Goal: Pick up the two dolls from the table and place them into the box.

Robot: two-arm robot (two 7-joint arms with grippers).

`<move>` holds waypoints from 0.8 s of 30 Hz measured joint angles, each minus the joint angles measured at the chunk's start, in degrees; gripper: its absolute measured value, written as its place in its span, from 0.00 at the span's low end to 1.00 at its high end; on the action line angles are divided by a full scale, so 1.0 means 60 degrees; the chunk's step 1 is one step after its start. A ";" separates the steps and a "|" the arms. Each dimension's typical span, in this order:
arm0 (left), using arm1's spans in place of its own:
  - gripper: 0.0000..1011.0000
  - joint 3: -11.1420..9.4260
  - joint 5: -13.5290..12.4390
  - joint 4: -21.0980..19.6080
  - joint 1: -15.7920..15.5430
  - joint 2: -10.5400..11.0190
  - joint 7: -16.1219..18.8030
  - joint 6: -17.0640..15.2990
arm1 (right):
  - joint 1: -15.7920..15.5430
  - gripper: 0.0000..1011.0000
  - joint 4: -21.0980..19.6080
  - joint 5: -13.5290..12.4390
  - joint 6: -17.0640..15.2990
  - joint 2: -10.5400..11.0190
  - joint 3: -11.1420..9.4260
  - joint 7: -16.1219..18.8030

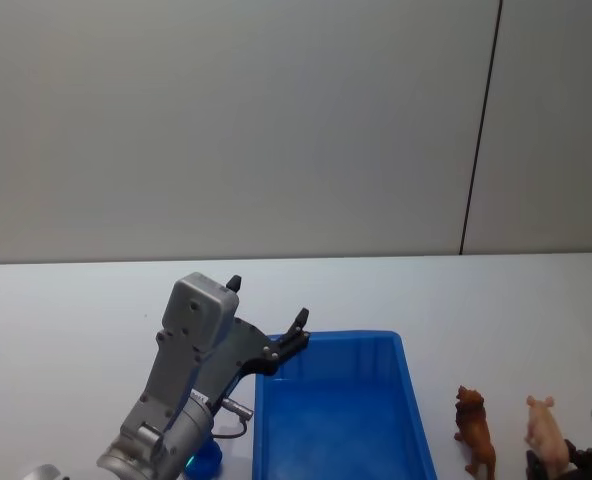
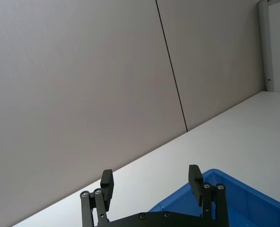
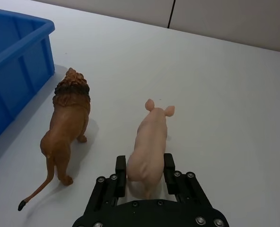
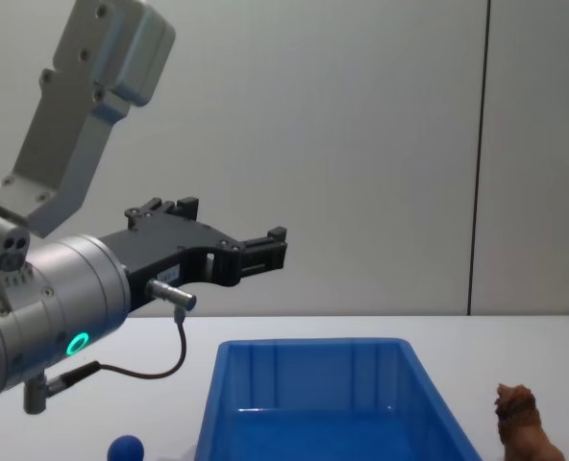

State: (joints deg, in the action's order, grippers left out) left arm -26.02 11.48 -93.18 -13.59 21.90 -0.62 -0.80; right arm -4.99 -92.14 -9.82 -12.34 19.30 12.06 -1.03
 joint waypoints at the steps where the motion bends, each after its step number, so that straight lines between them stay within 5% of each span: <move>1: 0.99 0.0000 0.0000 0.0000 0.0000 0.0000 0.0000 0.0001 | 0.0000 0.50 0.0000 0.0000 0.0000 0.0000 0.0000 0.0000; 5: 0.99 0.0000 0.0000 0.0000 0.0000 0.0000 0.0000 0.0000 | -0.0079 0.37 -0.0092 0.0207 0.0107 0.0019 0.0001 -0.0139; 17: 0.99 -0.0001 0.0000 0.0000 0.0001 0.0000 0.0000 0.0000 | -0.0187 0.36 -0.0508 0.0741 0.0717 0.0081 -0.0049 -0.0371; 24: 0.99 -0.0001 0.0000 0.0000 0.0000 -0.0001 0.0000 0.0000 | -0.0111 0.36 -0.0752 0.0916 0.1283 0.0087 -0.0060 0.0011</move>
State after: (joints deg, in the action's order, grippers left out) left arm -26.03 11.48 -93.18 -13.59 21.89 -0.62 -0.79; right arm -5.65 -96.65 -4.32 -4.64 19.82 11.70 -0.97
